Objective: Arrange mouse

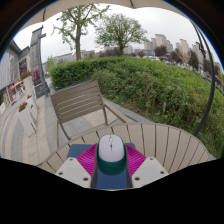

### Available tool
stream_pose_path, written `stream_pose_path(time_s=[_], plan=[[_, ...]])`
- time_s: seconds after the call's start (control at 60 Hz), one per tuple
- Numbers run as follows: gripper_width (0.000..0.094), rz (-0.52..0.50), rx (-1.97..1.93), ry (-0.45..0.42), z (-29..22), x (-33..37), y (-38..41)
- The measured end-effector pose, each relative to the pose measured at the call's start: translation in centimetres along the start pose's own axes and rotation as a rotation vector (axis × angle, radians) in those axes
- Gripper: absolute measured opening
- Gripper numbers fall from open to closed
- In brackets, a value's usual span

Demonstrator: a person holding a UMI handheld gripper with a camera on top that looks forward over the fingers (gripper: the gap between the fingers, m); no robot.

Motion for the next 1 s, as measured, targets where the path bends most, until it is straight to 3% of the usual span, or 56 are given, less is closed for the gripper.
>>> stream_pose_path(time_s=[0.183, 0.283, 0.333, 0.383, 0.4, 0.433, 0.5, 0.65, 0.817, 1.0], plan=[[0.041, 0.069, 0.022, 0.111, 7.4, -4.1, 4.2], [0.0482, 0.108, 0.058, 0.084, 8.4, -4.6, 4.7], [0.0556, 0.123, 0.072, 0.11, 8.8, -4.6, 4.7], [0.083, 0.154, 0.071, 0.129, 8.6, -3.8, 4.2], [0.0863, 0.158, 0.071, 0.133, 8.5, -3.2, 4.1], [0.0814, 0.165, 0.063, 0.14, 8.1, -2.2, 3.9], [0.086, 0.179, 0.047, 0.158, 7.1, 0.9, 3.2], [0.085, 0.163, 0.032, 0.215, 6.8, 12.1, 2.3], [0.085, 0.22, 0.051, 0.304, 9.9, 24.6, -0.4], [0.085, 0.251, 0.053, 0.349, 13.1, 31.7, -1.9]])
Point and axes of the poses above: the point between the fingertips, and its own axes, seen from behind it with the camera up: y to the left, z down, x backward, against the way the camera looks, the point moved 3 cm from there along x, backward, against the way the camera looks, and after that the axes turned 9 degrees about z, right-handed, at the moved point
